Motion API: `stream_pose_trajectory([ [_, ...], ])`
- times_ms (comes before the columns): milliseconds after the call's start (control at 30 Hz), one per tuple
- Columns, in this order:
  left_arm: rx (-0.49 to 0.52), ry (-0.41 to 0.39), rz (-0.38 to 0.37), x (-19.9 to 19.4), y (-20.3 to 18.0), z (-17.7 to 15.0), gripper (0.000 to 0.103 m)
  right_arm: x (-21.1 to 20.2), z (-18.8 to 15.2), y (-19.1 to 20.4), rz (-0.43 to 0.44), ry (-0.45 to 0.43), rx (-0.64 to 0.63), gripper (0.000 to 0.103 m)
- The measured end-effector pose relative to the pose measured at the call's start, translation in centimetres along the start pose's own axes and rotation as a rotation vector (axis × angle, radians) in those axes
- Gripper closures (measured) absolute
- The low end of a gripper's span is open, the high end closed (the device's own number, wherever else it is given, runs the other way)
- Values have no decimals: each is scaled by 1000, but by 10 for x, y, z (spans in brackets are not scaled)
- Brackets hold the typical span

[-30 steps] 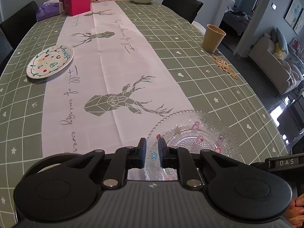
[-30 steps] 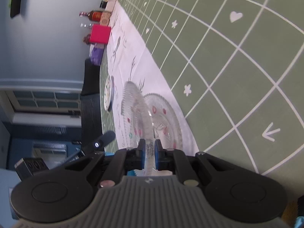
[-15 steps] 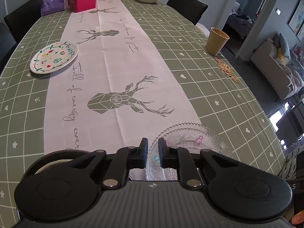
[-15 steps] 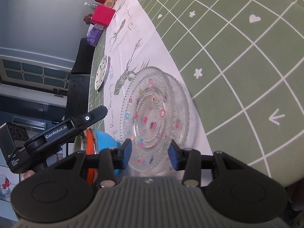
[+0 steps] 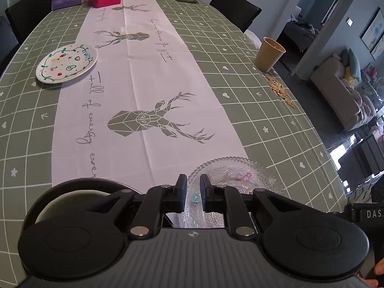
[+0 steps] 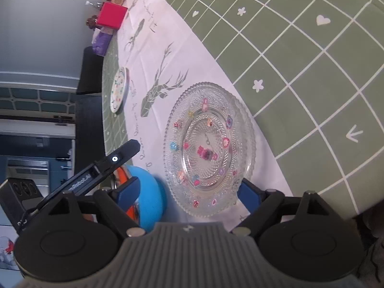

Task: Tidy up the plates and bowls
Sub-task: 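Lower the glass plates onto the tablecloth and open the right tool, then move the right tool to the white 'Fruity' plate on the runner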

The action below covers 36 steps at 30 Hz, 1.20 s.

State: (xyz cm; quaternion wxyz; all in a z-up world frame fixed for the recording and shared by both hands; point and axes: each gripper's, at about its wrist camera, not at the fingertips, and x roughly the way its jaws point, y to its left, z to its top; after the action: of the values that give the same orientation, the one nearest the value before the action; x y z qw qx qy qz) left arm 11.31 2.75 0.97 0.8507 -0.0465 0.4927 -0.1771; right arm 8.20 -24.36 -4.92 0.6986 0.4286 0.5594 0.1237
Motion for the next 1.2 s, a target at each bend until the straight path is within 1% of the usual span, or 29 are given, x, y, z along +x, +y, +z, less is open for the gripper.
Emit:
stream_pose_trajectory([
  [67, -10, 0, -3, -2, 2, -1, 86, 2, 3, 5, -42, 4, -16, 12],
  [133, -12, 4, 4, -4, 2, -2, 85, 6, 6, 3, -57, -4, -6, 11],
  [267, -7, 3, -13, -6, 2, -4, 85, 9, 9, -1, -71, -22, -8, 12],
  [333, -3, 1, -19, -9, 2, -4, 85, 8, 8, 0, -75, -30, -31, 11],
  [400, 3, -3, -21, -11, 2, -4, 83, 9, 9, 3, -86, -28, -68, 11],
  [433, 20, -10, -13, -13, 1, -5, 81, 9, 10, 5, -96, -36, -89, 11],
  [467, 36, -22, 7, -15, -1, -5, 75, 8, 10, 6, -112, -51, -110, 11],
  [533, 52, -47, 30, -19, -4, -7, 70, 6, 10, 9, -150, -87, -145, 10],
  [567, 57, -57, 27, -20, -5, -7, 62, 5, 10, 10, -162, -101, -157, 10],
  [600, 61, -70, 19, -22, -6, -7, 46, 5, 12, 10, -168, -111, -166, 10],
  [633, 66, -91, 13, -24, -7, -8, 37, 4, 13, 10, -170, -116, -170, 10],
  [667, 69, -110, 16, -26, -8, -8, 27, 2, 14, 10, -170, -121, -173, 9],
  [733, 76, -139, 35, -30, -10, -8, 25, -1, 17, 10, -170, -139, -175, 5],
  [800, 79, -158, 51, -33, -11, -7, 19, -6, 18, 9, -179, -172, -172, 5],
  [900, 58, -177, 68, -36, -8, -6, 17, -10, 22, 12, -192, -202, -178, 5],
  [967, 39, -199, 92, -38, -5, -4, 17, -11, 25, 14, -199, -206, -180, 5],
  [1100, 19, -278, 174, -48, 3, 4, 15, -8, 29, 21, -213, -202, -194, 4],
  [1167, -3, -304, 194, -53, 11, 9, 14, -4, 32, 29, -231, -193, -227, 4],
  [1200, -19, -306, 198, -54, 15, 12, 14, -2, 34, 34, -244, -190, -264, 5],
])
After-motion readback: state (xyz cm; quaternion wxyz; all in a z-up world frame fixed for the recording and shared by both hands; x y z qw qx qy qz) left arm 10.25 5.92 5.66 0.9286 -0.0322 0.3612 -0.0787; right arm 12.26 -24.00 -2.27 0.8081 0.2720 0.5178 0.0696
